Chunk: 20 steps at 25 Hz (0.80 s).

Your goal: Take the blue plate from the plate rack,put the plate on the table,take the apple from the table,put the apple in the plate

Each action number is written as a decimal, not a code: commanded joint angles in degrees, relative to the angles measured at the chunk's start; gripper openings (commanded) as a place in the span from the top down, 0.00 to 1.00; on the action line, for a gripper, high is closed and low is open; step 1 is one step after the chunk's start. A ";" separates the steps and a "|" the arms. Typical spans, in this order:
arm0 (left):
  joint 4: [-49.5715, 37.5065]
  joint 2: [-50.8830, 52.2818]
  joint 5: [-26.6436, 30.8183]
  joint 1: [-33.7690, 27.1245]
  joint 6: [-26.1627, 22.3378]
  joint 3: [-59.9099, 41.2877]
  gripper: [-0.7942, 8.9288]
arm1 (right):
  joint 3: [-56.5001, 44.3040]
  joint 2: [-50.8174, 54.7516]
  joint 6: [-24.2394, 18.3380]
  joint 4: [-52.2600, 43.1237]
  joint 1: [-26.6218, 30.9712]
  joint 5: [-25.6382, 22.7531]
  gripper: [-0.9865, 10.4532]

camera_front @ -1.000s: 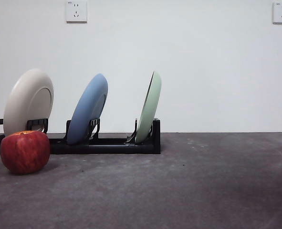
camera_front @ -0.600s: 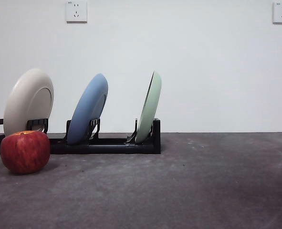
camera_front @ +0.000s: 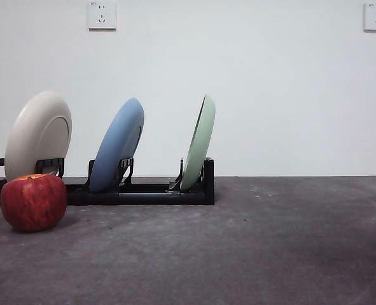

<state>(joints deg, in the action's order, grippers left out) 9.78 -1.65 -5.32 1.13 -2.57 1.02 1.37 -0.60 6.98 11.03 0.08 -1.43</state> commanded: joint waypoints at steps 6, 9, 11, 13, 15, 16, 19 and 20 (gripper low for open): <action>-0.74 -0.04 -0.85 -0.17 -0.13 -0.52 0.92 | -0.55 0.11 12.35 -0.33 0.07 0.44 0.91; -0.92 -0.22 -1.14 -0.17 2.45 -0.35 0.92 | -0.09 0.11 14.95 -0.66 0.00 1.22 0.92; -0.81 -0.22 -1.16 -0.17 4.59 0.70 0.92 | 1.11 0.11 18.29 -0.66 -0.02 3.26 0.92; -0.46 -0.24 -1.14 -0.17 7.10 2.89 0.92 | 3.48 0.11 21.68 -0.59 -0.02 4.59 0.92; -0.33 -0.24 -1.14 -0.17 8.48 5.60 0.92 | 6.29 0.11 23.39 -0.48 -0.02 4.90 0.92; -0.33 -0.26 -1.14 -0.17 8.90 7.23 0.92 | 8.07 0.07 24.11 -0.31 -0.02 4.90 0.92; -0.28 -1.31 -1.25 -0.17 11.52 12.24 0.92 | 13.44 -0.83 24.59 -0.17 -0.02 4.90 0.92; -0.20 -1.99 -1.62 -0.17 11.61 13.79 0.92 | 15.13 -1.40 24.55 -0.09 -0.02 4.90 0.92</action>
<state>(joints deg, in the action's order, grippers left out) 9.82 -3.09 -6.61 1.13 7.09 13.91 15.20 -1.52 30.26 11.14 0.05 3.29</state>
